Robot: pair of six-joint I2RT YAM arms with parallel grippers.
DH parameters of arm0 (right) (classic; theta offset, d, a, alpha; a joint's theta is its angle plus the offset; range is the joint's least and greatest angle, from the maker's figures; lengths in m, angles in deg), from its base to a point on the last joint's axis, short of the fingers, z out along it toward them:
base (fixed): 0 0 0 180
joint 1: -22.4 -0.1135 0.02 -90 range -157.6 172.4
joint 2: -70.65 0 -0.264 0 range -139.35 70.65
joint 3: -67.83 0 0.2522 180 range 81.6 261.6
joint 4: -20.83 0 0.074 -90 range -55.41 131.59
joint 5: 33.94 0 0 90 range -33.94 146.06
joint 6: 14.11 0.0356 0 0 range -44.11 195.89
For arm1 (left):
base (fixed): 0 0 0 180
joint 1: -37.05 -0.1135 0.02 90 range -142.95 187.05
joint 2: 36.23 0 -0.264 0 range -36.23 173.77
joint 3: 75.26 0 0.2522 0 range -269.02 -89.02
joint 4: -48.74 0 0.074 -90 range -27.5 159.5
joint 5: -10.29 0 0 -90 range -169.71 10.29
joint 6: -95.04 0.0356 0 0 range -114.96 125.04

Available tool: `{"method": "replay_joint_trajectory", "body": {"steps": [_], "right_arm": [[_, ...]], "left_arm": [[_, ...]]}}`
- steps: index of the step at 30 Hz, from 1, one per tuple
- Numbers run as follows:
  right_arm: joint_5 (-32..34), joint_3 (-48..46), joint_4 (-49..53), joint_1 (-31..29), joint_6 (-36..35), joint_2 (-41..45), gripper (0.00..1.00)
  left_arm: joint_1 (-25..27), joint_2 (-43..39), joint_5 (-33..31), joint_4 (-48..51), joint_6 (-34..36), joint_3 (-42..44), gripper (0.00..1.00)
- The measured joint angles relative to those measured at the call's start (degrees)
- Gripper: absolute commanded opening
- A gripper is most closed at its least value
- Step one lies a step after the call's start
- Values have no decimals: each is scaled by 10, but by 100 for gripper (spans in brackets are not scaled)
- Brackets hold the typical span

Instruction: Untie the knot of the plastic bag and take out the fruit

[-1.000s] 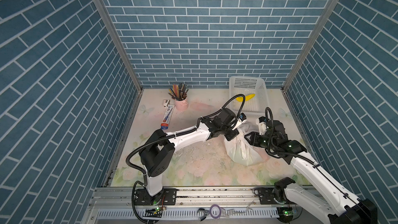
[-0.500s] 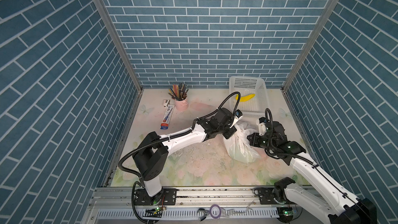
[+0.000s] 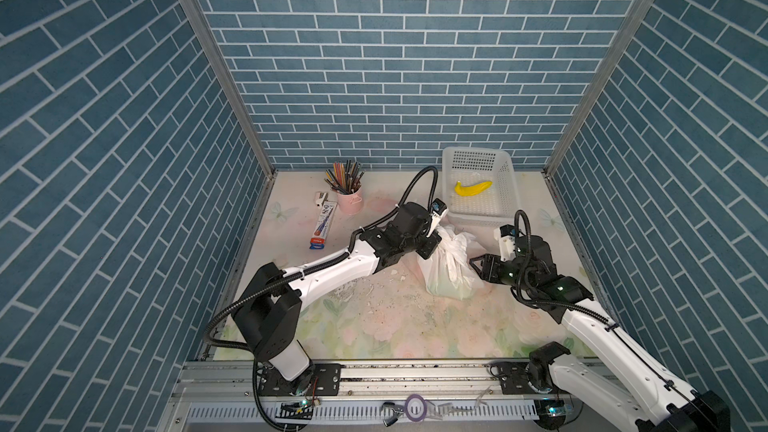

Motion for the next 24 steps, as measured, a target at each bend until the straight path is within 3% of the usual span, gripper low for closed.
{"method": "replay_joint_trajectory", "body": {"steps": [5,7,11,14,19,24], "right_arm": [[-36,-4,-68,-14,0,-28,60],[-40,-4,-87,-17,0,-49,50],[-42,-4,-109,-20,3,-85,21],[-34,-4,-113,-23,4,-98,8],[-9,-7,-116,-23,9,-88,1],[25,-8,-109,-24,11,-78,0]], "left_arm": [[0,0,8,-1,-5,0,0],[0,0,9,-1,-6,0,0],[0,0,10,-1,-6,0,0],[0,0,9,-2,-7,1,0],[0,-9,-7,-7,-12,16,0],[-6,-43,-24,-22,-35,53,0]]}}
